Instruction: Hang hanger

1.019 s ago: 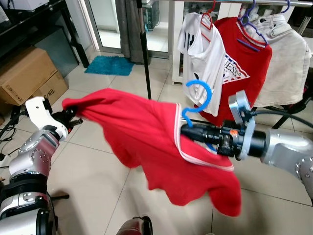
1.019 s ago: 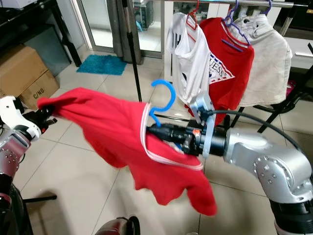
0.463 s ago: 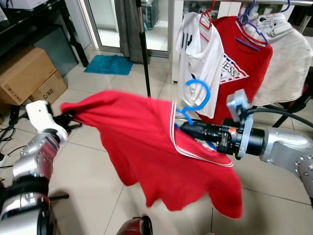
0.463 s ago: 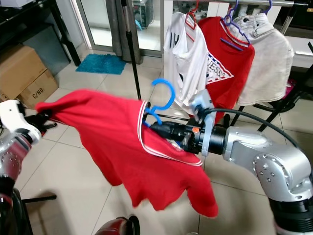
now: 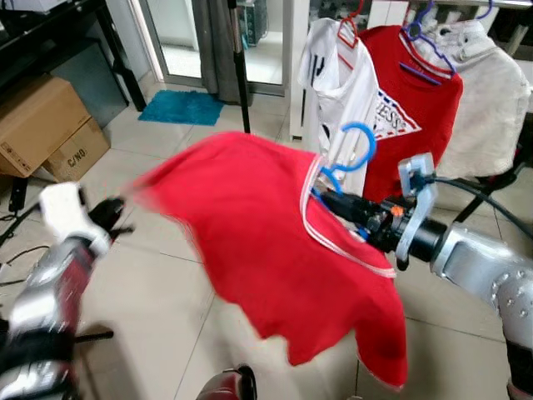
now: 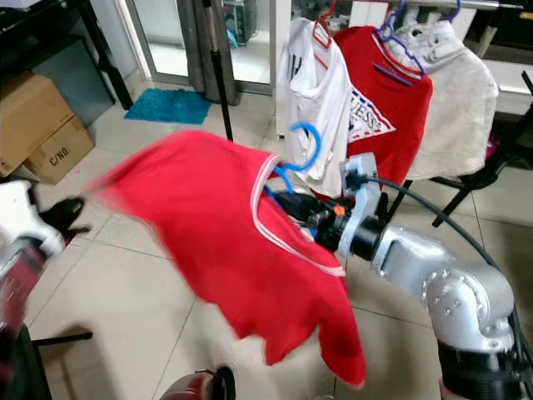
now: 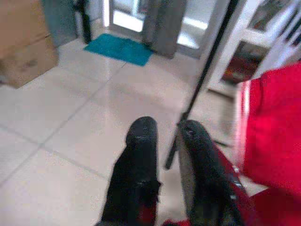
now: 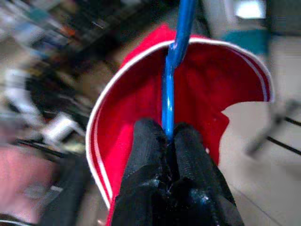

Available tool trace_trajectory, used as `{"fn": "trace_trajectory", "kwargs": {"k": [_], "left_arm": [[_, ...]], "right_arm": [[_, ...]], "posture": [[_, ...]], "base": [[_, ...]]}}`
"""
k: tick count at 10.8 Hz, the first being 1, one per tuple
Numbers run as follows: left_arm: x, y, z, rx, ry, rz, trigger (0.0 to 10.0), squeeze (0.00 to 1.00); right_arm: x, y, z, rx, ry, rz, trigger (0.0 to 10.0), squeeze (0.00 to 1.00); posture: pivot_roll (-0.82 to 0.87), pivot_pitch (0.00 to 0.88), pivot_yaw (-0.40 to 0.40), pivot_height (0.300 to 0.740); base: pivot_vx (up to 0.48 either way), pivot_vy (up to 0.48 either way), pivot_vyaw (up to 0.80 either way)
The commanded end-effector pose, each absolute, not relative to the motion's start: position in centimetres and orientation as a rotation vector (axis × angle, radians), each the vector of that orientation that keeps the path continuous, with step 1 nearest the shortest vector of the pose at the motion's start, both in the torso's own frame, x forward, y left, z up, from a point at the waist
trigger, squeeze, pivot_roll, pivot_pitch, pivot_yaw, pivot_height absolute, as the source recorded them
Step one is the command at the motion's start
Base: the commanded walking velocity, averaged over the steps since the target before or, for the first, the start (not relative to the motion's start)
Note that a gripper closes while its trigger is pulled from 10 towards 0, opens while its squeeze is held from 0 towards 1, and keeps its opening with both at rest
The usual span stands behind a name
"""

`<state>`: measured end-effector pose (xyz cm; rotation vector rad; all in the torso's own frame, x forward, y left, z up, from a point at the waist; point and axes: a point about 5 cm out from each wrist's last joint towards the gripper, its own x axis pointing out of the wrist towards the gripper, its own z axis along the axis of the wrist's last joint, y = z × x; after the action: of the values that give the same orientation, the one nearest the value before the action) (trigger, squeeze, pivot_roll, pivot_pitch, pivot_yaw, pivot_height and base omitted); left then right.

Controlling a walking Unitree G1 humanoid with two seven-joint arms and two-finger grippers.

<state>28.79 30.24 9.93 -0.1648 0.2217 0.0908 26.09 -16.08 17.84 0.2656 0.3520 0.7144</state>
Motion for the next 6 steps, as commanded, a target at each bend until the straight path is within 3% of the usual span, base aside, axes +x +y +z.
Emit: {"fn": "trace_trajectory", "kwargs": {"k": [1,3,4,5,6], "left_arm": [[28.4,30.5,10.2,-0.102,0.239,0.100,10.0,1.00],[28.1,28.2,10.9,-0.037,0.213,0.009,10.0,1.00],[28.0,25.6,12.0,0.010,0.180,-0.113,10.0,0.88],[27.7,22.0,13.4,0.012,0.119,-0.245,10.0,0.00],[27.6,20.7,13.8,-0.006,0.099,-0.273,10.0,0.00]], "right_arm": [[26.1,-15.7,17.4,0.202,0.349,0.655,10.0,0.00],[26.0,-14.9,16.2,0.211,0.355,0.568,10.0,0.00],[26.4,-15.1,16.0,0.169,0.326,0.487,10.0,0.00],[26.6,-15.4,15.8,0.041,0.288,0.462,10.0,0.00],[26.3,-15.5,15.9,0.040,0.274,0.496,10.0,0.00]], "posture": [[-0.12,0.075,0.096,0.740],[-0.11,0.083,0.095,0.740],[-0.11,0.085,0.096,0.740],[-0.11,0.079,0.097,0.740],[-0.11,0.075,0.099,0.740]], "base": [[0.000,0.000,0.00],[0.000,0.000,0.00],[0.000,0.000,0.00],[0.000,0.000,0.00],[0.000,0.000,0.00]]}}
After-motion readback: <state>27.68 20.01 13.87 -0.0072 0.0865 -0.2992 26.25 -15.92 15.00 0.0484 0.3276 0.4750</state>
